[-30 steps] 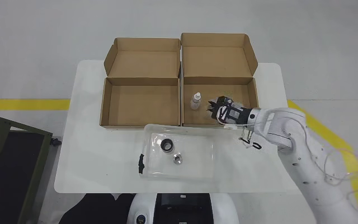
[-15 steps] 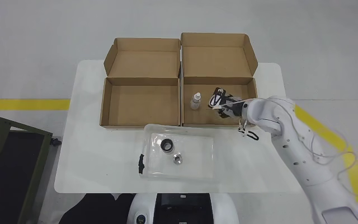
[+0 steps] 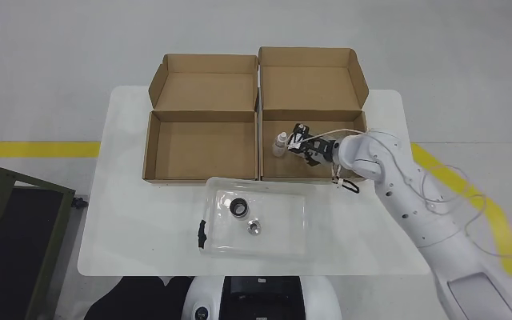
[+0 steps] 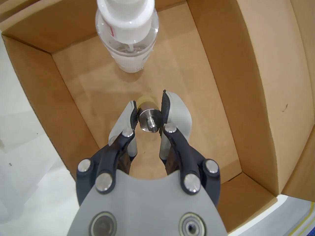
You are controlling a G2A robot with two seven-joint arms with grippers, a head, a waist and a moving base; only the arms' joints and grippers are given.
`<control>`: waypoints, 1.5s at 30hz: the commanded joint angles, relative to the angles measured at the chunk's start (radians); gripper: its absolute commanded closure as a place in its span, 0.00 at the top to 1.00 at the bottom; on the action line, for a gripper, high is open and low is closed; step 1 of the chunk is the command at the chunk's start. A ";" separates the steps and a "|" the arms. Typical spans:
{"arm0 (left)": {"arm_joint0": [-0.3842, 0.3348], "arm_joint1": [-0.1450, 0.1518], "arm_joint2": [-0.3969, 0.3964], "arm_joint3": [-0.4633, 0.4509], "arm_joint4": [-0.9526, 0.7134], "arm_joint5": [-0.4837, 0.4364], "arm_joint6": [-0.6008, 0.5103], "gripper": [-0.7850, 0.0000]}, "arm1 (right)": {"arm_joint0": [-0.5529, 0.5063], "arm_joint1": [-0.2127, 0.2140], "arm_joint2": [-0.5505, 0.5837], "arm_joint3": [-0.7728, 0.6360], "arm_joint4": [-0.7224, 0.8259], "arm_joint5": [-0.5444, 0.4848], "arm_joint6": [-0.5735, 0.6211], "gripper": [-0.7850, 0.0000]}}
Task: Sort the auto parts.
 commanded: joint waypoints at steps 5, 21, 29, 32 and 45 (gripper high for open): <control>0.000 0.000 0.000 0.000 0.000 0.000 0.000 1.00 | 0.021 -0.010 -0.020 0.027 -0.010 0.005 0.000 0.15; 0.000 0.000 0.000 0.000 0.000 0.000 0.000 1.00 | -0.004 -0.008 -0.002 -0.048 -0.018 0.014 0.010 0.49; 0.000 0.000 0.000 0.000 0.000 0.000 0.000 1.00 | -0.104 0.027 0.108 -0.222 0.002 -0.010 0.013 0.49; 0.000 0.000 0.000 0.000 0.000 0.000 0.000 1.00 | -0.154 0.043 0.161 -0.303 0.023 -0.026 0.010 0.50; 0.000 0.000 0.000 0.000 0.000 0.000 0.000 1.00 | -0.435 0.098 0.329 -0.662 0.022 -0.131 -0.034 0.64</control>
